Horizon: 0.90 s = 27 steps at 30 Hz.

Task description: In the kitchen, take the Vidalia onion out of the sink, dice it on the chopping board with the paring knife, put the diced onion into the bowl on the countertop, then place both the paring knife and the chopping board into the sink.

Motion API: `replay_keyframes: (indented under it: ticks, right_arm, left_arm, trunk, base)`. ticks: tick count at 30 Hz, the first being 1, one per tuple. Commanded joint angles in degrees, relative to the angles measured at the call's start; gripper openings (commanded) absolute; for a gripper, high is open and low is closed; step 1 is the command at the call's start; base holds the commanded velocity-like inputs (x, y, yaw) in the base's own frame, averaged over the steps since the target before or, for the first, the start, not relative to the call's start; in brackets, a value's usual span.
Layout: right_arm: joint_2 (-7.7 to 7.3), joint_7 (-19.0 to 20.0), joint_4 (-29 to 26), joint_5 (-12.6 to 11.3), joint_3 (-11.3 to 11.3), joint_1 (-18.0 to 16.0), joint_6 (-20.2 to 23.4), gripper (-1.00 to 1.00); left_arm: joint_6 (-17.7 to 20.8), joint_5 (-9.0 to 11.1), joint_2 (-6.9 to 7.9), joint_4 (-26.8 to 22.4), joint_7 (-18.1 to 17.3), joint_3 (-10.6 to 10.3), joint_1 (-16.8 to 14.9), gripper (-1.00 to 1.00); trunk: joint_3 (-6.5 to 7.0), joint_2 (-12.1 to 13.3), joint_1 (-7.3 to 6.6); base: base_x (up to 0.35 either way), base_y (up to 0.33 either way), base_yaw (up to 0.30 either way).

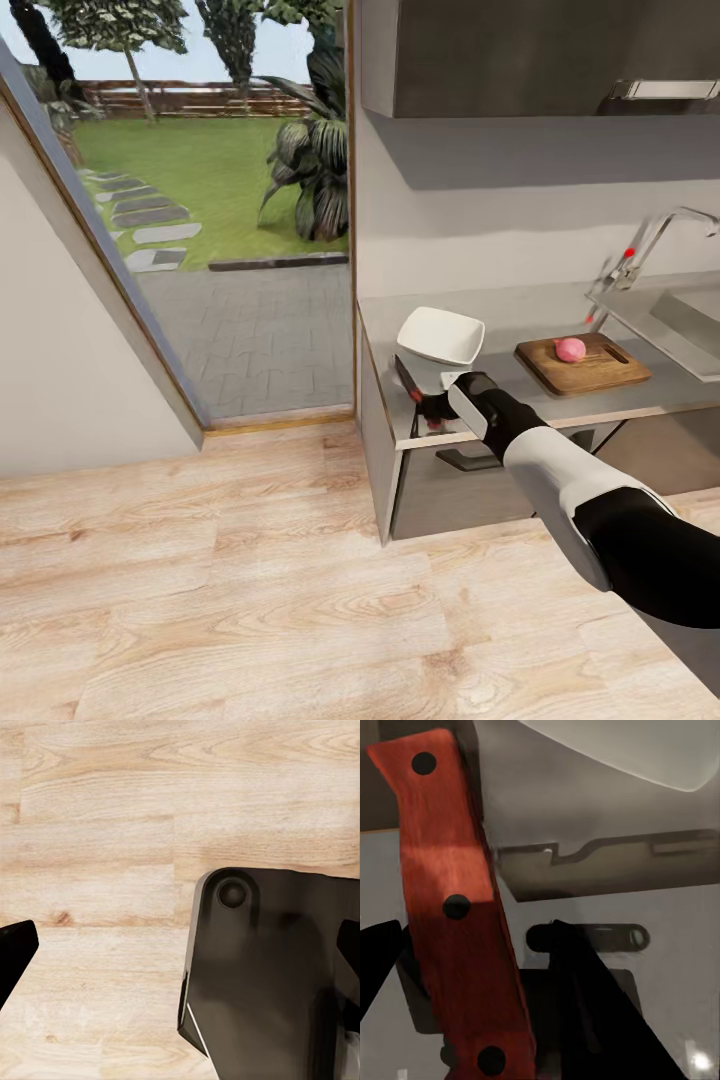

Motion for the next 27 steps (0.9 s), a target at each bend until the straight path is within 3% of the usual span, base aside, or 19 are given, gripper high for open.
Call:
replay_keyframes:
  ticks: [1, 18, 27]
  right_arm:
    - [-0.04, -0.5, 2.1, -0.1, 0.6, 0.0, 0.3, -1.0]
    - [0.29, -0.7, 2.8, -0.1, 1.4, 0.0, 0.3, -1.0]
    - [0.32, -0.7, 2.8, -0.1, 1.8, 0.0, 0.3, -1.0]
  left_arm:
    - [-0.1, 0.4, 0.06, -0.1, 0.3, -0.5, 0.0, 1.0]
    - [-0.1, 0.4, 0.06, -0.1, 0.3, -0.5, 0.0, 1.0]
    - [-0.1, 0.4, 0.08, -0.1, 0.3, -0.5, 0.0, 1.0]
  trunk:
    - [-0.08, -0.1, 0.04]
    - [0.9, -0.1, 0.04]
    - [1.72, -0.1, 0.04]
  base:
    - [0.0, 0.0, 0.0]
    - [0.0, 0.0, 0.0]
    - [-0.098, 0.0, 0.0]
